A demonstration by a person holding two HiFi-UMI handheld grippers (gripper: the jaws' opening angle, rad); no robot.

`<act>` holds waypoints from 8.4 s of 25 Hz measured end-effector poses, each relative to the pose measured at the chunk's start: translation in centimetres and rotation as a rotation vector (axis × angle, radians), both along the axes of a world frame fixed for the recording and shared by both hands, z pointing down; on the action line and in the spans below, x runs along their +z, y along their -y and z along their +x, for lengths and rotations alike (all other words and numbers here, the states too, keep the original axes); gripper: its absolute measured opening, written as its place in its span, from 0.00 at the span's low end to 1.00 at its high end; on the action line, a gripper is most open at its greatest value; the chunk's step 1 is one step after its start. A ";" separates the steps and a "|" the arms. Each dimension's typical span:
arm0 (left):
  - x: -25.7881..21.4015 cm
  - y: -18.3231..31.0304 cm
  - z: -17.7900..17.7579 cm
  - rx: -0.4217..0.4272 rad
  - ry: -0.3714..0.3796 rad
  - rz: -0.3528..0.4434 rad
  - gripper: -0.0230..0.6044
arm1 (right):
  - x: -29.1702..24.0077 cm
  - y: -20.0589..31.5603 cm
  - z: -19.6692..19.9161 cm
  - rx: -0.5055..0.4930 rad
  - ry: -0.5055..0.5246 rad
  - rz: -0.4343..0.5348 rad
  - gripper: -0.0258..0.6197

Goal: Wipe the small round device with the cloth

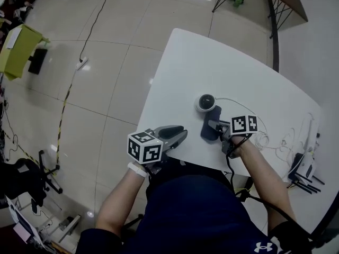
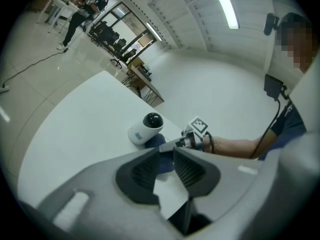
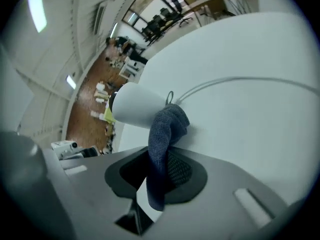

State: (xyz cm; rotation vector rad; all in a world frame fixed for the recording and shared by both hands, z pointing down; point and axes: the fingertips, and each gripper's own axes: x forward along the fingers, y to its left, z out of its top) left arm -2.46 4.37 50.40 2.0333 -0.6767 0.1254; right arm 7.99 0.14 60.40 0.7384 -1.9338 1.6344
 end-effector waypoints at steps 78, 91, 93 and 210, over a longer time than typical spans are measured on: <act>-0.6 0.7 -0.8 0.023 0.078 0.026 0.12 | 0.4 2.8 1.0 -0.355 -0.244 0.242 0.15; -0.7 1.5 -1.3 0.000 0.065 0.027 0.12 | -0.2 -2.6 -6.0 -0.195 -0.073 0.117 0.15; -0.8 1.7 -1.7 -0.017 0.068 0.030 0.12 | 0.2 -2.6 -7.0 -0.243 -0.084 0.126 0.15; 0.8 -1.0 6.7 0.048 0.137 -0.083 0.12 | 0.5 -3.7 5.6 -0.017 -0.234 0.314 0.37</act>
